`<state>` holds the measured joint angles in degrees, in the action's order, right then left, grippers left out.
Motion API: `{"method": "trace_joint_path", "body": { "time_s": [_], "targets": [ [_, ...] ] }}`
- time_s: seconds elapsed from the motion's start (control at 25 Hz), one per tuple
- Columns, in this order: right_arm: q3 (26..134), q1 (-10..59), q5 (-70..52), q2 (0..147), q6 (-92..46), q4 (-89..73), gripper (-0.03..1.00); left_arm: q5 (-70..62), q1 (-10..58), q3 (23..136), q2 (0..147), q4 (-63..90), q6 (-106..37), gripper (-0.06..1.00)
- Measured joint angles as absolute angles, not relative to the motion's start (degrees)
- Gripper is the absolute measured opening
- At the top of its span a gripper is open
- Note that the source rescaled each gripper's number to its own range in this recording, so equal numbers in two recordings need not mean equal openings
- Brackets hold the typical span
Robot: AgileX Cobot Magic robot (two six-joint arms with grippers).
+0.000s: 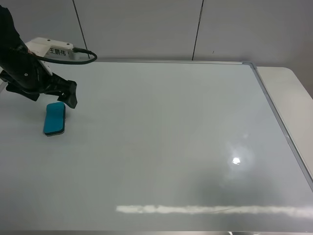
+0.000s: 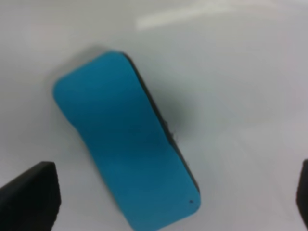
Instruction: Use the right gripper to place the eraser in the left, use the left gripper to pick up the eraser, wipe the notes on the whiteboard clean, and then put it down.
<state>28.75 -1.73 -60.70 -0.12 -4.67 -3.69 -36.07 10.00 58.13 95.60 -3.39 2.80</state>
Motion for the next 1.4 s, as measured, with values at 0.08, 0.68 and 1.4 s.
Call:
{"method": "trace_joint_path", "body": {
  "time_s": [0.08,0.68,1.4],
  "targets": [
    [28.75,-1.73,-60.70,-0.12,-4.67,-3.69,1.00,-37.62,10.00,58.13,91.92,-3.75,2.80,0.99],
    [28.75,-1.73,-60.70,-0.12,-4.67,-3.69,1.00,-53.42,9.38,58.06,60.07,-4.84,4.79,1.00],
    [28.75,-1.73,-60.70,-0.12,-4.67,-3.69,1.00,-57.76,9.38,46.88,14.88,-8.15,7.34,1.00]
  ]
}}
